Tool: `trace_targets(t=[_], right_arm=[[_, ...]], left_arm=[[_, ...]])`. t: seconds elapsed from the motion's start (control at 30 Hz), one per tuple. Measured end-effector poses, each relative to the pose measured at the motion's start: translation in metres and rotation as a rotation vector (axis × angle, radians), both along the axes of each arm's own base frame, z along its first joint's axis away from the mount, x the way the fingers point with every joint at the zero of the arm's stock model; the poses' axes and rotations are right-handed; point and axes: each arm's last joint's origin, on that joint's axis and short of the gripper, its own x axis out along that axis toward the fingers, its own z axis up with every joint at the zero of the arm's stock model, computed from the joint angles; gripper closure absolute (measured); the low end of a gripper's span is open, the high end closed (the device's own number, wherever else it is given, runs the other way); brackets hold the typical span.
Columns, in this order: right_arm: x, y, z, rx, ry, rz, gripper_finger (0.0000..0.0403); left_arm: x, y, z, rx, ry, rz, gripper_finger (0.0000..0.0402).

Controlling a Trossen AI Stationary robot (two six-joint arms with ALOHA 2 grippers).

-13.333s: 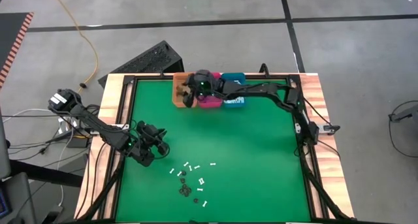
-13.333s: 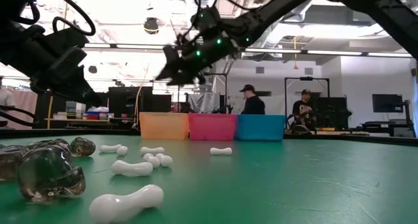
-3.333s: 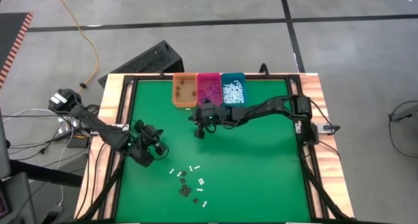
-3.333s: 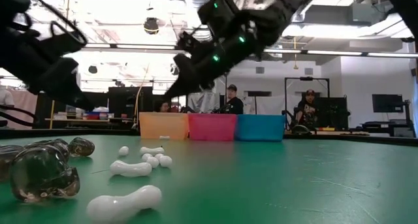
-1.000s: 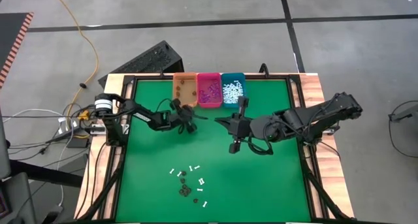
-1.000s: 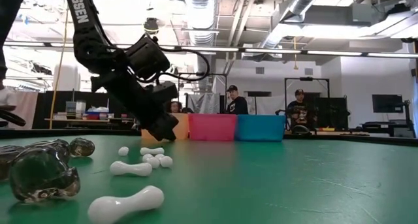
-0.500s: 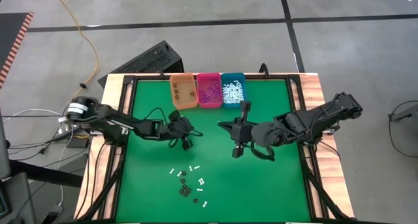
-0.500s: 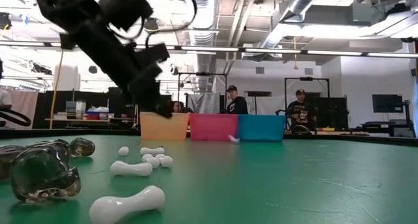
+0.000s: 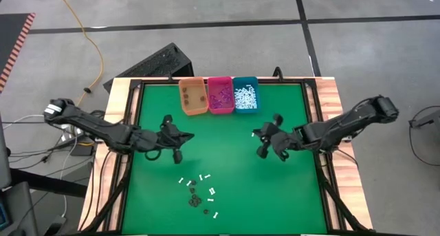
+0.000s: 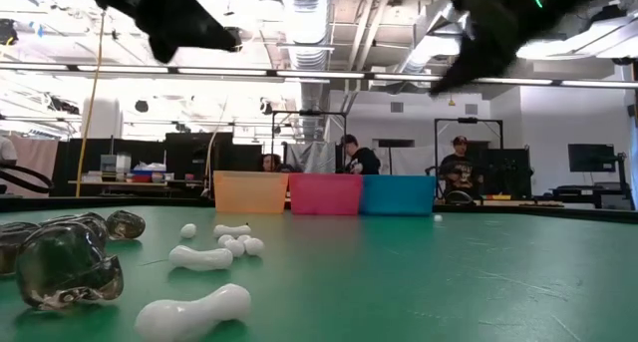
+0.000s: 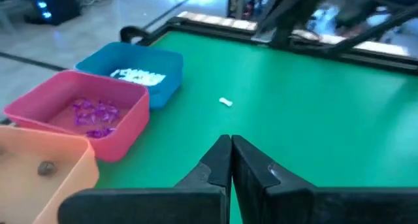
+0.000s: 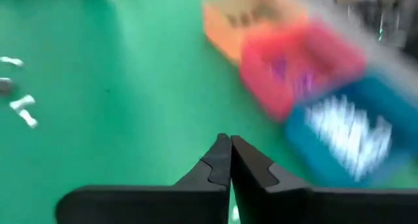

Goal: Sort Halloween decoration
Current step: Put the white bone toy into the blue bin

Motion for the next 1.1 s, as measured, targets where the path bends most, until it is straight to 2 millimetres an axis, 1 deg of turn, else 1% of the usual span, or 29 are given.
trace_targets(t=[0.07,0.1,0.2,0.23,0.33,0.43,0.53,0.7,0.8,0.97,1.03,1.1], right_arm=[[-0.013,-0.01,-0.028,0.093,-0.019,-0.089,0.035],[-0.017,-0.014,-0.039,0.136,-0.043,-0.131,0.034],[-0.031,-0.024,-0.079,0.227,-0.05,-0.246,0.03],[-0.034,-0.026,-0.088,0.259,-0.069,-0.274,0.0283],[-0.037,-0.03,-0.107,0.339,-0.126,-0.346,0.0223],[-0.038,-0.033,-0.123,0.349,-0.102,-0.416,0.0169],[-0.034,-0.036,-0.134,0.343,-0.091,-0.483,0.0143],[-0.028,-0.038,-0.161,0.341,-0.042,-0.56,0.0145],[-0.028,-0.03,-0.178,0.343,-0.04,-0.593,0.0159],[-0.033,-0.015,-0.2,0.259,-0.124,-0.677,0.0204],[-0.034,-0.008,-0.206,0.227,-0.153,-0.682,0.023],[-0.032,-0.001,-0.208,0.208,-0.191,-0.671,0.0251]], left_arm=[[-0.009,-0.002,0.004,-0.001,0.005,-0.023,0.0401],[-0.012,-0.003,0.005,-0.008,0.007,-0.029,0.0401],[-0.017,-0.005,0.005,-0.041,0.018,-0.033,0.0401],[-0.018,-0.006,0.004,-0.047,0.029,-0.034,0.0401],[-0.018,-0.008,0.001,-0.061,0.041,-0.036,0.0401],[-0.015,-0.01,-0.003,-0.067,0.06,-0.036,0.0401],[-0.013,-0.011,-0.005,-0.067,0.071,-0.038,0.0401],[-0.012,-0.013,-0.009,-0.075,0.093,-0.038,0.0401],[-0.012,-0.014,-0.01,-0.083,0.094,-0.048,0.0401],[-0.013,-0.016,-0.01,-0.08,0.102,-0.06,0.0401],[-0.014,-0.017,-0.011,-0.077,0.114,-0.064,0.0401],[-0.014,-0.018,-0.011,-0.076,0.116,-0.068,0.0401]])
